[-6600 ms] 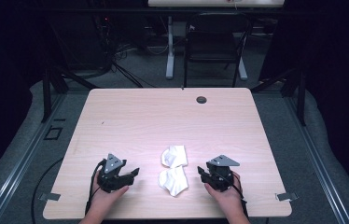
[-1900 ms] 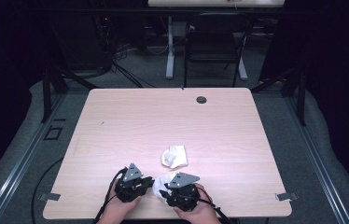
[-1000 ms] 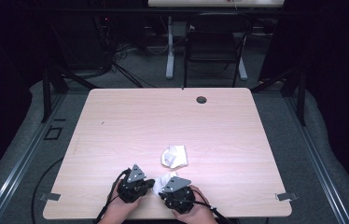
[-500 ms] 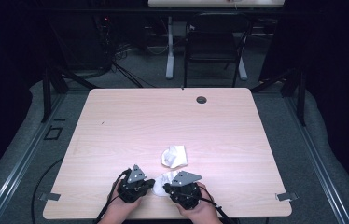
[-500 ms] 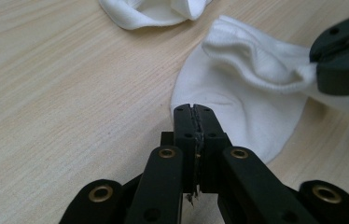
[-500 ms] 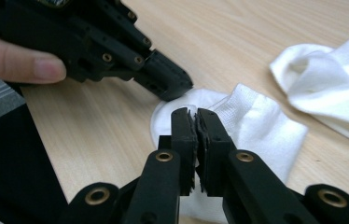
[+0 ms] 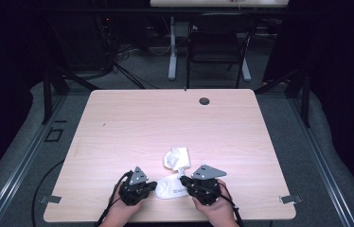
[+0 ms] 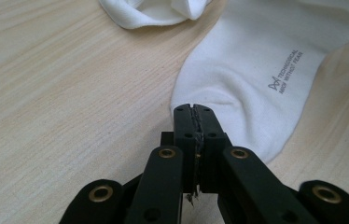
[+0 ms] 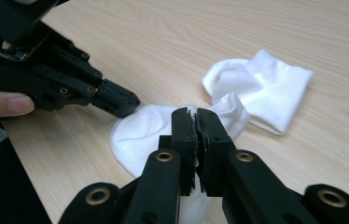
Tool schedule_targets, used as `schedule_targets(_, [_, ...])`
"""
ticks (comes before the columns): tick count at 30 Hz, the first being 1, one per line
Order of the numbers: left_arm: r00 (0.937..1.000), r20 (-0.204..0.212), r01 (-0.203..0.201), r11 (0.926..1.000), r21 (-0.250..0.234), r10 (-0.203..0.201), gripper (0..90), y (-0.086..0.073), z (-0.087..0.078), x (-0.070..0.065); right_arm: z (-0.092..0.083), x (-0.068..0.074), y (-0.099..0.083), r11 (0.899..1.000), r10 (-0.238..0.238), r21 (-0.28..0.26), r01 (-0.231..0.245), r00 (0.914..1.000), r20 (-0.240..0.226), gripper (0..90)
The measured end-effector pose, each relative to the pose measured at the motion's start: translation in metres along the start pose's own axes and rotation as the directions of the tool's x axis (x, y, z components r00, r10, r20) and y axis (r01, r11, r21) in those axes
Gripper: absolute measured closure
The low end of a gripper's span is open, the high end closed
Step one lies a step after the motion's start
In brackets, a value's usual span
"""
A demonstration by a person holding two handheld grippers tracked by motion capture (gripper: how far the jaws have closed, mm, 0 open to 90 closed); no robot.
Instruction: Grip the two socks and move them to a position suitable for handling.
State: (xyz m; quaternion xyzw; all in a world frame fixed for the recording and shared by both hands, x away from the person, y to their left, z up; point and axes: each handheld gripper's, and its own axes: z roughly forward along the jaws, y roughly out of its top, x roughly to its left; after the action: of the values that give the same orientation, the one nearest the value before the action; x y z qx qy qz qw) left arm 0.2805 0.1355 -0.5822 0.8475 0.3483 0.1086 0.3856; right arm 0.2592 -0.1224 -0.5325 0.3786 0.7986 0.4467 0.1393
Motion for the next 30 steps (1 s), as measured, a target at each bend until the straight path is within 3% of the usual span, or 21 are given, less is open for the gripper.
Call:
schedule_targets(6, [1.0,-0.002,-0.002,1.0,0.001,0.002,89.2,0.0,0.0,0.0,-0.013,-0.01,0.003,0.998,0.061,0.007,-0.061,0.9981,0.009,86.7])
schedule_targets(15, [1.0,0.001,-0.004,1.0,0.005,0.004,89.1,0.0,-0.001,0.001,-0.023,-0.024,0.005,0.995,0.059,0.073,-0.063,0.9969,0.053,87.4])
schedule_targets(23, [1.0,0.002,0.002,1.0,0.006,-0.002,89.0,0.0,-0.001,0.001,-0.021,-0.034,-0.015,0.991,0.084,0.094,-0.093,0.9917,0.097,87.6])
schedule_targets(30, [1.0,0.002,0.003,1.0,0.005,-0.003,88.9,0.0,-0.001,0.001,-0.02,-0.04,-0.024,0.983,0.117,0.129,-0.128,0.9888,0.092,87.6])
